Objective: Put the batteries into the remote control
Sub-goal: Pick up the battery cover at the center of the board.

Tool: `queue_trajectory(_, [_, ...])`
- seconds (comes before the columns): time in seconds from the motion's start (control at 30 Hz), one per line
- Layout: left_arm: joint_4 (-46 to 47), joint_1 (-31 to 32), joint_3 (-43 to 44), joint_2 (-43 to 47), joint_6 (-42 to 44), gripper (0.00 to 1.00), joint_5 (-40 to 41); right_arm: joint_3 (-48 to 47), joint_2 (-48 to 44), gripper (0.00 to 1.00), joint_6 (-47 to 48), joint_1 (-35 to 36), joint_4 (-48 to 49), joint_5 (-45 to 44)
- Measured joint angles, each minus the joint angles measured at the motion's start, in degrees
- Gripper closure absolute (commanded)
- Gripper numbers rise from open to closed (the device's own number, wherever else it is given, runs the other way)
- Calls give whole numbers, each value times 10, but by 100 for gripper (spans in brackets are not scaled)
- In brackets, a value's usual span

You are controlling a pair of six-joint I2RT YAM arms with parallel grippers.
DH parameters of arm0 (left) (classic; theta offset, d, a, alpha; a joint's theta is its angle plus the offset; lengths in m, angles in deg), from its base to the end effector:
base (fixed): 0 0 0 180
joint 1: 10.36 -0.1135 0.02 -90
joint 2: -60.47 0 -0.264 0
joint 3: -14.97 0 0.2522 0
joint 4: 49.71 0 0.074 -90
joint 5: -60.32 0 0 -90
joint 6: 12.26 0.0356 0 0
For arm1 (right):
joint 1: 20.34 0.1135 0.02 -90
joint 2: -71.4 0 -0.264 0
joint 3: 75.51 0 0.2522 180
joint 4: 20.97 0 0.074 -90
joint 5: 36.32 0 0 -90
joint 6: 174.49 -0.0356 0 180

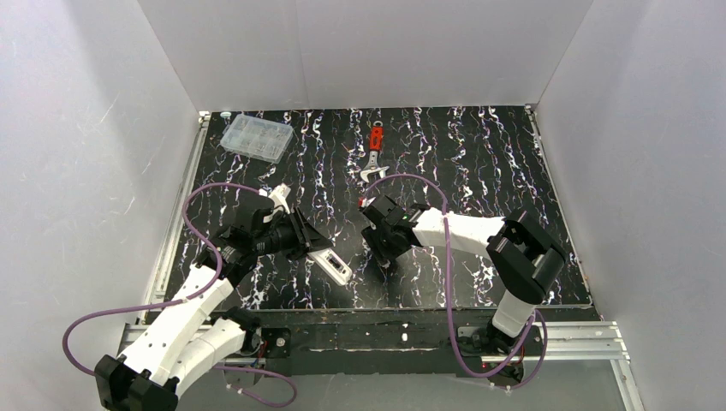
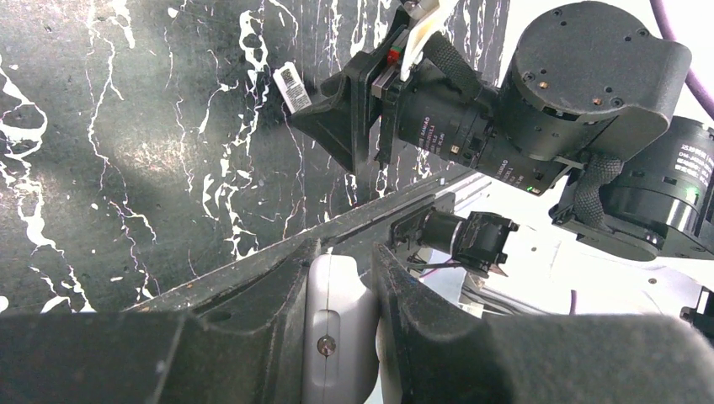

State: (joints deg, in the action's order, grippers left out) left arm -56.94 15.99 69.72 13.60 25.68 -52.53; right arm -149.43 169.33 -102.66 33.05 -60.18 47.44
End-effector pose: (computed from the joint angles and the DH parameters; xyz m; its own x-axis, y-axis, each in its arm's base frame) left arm 0.1696 -0.0994 0.3420 -0.5907 -0.5184 -0.6183 0.4734 0.3978 -0.7859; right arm 0.2035 0.2675 0.1747 -0.7456 -0.4838 -0.4584 -0.5644 0.8241 0.0483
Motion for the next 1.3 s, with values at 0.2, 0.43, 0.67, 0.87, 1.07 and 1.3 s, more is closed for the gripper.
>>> queue_trajectory(0.2, [0,0,1,-2,0,100,-2,-1,1,48,0,5,-17,-12])
queue_trajectory(0.43, [0,0,5,-8,0,100,-5,-1,1,52,1,19,-31,-14])
queue_trajectory(0.67, [0,0,5,-11,0,100,-6,-7,11,55,4,26,-35,-14])
queue_trajectory(0.87, [2,0,8,-11,0,100,-6,-18,19,55,5,27,-41,-15])
queue_trajectory(1.07, [2,0,8,-11,0,100,-7,-24,24,63,6,27,-45,-16])
queue_trajectory(1.3, [5,0,8,-11,0,100,-7,-24,25,69,6,28,-46,-22])
